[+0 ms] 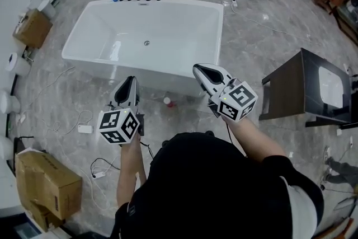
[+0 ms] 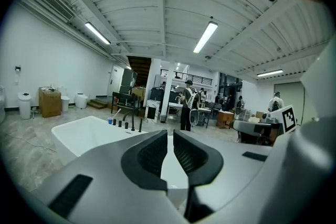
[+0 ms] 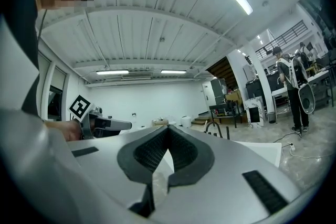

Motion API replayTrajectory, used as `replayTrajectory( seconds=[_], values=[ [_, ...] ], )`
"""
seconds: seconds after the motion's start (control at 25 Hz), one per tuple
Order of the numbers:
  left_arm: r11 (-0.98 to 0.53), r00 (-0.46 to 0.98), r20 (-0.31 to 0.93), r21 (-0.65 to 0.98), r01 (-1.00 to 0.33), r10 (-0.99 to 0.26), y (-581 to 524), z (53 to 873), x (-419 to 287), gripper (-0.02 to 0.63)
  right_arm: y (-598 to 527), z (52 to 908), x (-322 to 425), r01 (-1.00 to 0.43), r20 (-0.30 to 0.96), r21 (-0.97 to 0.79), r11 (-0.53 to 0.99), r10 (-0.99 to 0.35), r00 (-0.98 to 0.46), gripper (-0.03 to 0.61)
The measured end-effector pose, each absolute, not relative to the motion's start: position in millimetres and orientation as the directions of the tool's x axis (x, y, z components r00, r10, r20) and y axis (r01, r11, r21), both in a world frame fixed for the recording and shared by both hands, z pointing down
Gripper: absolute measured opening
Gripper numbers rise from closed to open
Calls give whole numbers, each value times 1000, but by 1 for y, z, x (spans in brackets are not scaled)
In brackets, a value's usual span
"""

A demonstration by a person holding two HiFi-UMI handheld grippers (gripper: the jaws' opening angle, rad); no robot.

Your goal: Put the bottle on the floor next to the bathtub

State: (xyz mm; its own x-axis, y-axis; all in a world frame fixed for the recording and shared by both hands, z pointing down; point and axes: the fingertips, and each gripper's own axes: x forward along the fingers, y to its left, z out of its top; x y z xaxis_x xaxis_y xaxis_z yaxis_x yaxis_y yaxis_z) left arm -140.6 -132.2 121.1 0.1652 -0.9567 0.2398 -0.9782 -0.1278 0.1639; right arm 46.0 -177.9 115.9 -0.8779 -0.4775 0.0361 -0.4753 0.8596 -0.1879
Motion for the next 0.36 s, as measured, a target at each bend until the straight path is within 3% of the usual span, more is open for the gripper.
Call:
replayTrajectory(
  seconds=[0.36],
  values=[
    [-136, 173, 242, 163, -977, -955, -126, 122, -137, 46, -169, 113, 45, -460, 30, -185, 868, -463, -886, 28]
  ],
)
